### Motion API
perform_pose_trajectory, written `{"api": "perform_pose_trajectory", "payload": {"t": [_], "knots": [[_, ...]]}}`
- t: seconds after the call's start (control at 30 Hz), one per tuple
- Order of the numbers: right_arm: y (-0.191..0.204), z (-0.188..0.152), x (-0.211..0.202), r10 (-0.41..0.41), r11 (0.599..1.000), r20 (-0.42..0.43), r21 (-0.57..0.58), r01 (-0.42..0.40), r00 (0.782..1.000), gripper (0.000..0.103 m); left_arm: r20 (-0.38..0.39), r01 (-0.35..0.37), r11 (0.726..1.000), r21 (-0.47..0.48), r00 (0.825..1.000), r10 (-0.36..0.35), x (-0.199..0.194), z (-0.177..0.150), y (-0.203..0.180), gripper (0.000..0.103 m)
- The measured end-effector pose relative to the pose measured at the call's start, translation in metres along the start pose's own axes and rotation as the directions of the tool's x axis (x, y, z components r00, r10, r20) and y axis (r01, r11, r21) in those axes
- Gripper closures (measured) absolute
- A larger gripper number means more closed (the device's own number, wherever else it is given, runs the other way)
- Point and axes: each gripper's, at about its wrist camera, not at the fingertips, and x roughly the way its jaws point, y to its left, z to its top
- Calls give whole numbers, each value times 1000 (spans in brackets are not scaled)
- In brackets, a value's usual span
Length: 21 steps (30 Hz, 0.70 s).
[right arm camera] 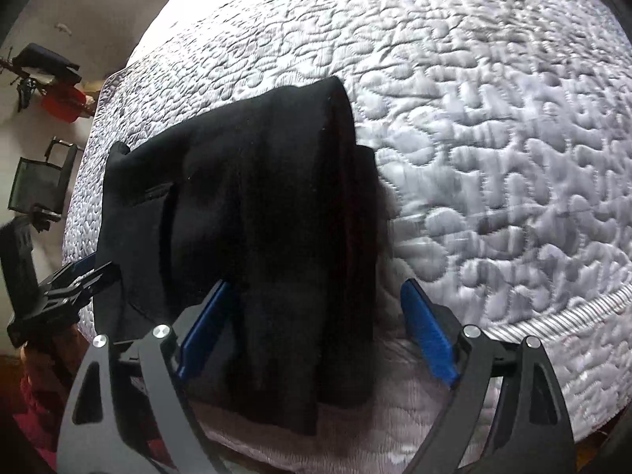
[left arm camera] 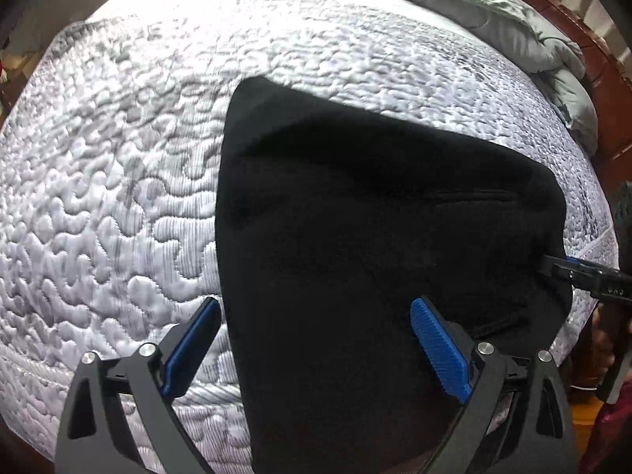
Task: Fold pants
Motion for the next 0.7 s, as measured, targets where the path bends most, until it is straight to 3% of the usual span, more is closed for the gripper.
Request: {"api": "perform_pose_trajectory", "payload": {"t": [0.37, 0.53, 0.63, 0.7], "knots": [[1, 10, 20, 109, 994, -21, -18, -110, 994, 19, -21, 25, 999, 47, 999, -24, 11, 11, -1, 6], [3, 7, 17, 135, 989, -2, -62, -135, 991, 41, -27, 25, 997, 72, 999, -23, 10, 11, -4, 12], [4, 2, 8, 159, 984, 24, -88, -157, 987, 59, 2, 28, 994, 104, 1000, -28, 4, 9, -10, 31], [3, 0, 3, 190, 979, 39, -82, -187, 981, 67, 32, 24, 996, 90, 999, -27, -2, 8, -6, 58]]}}
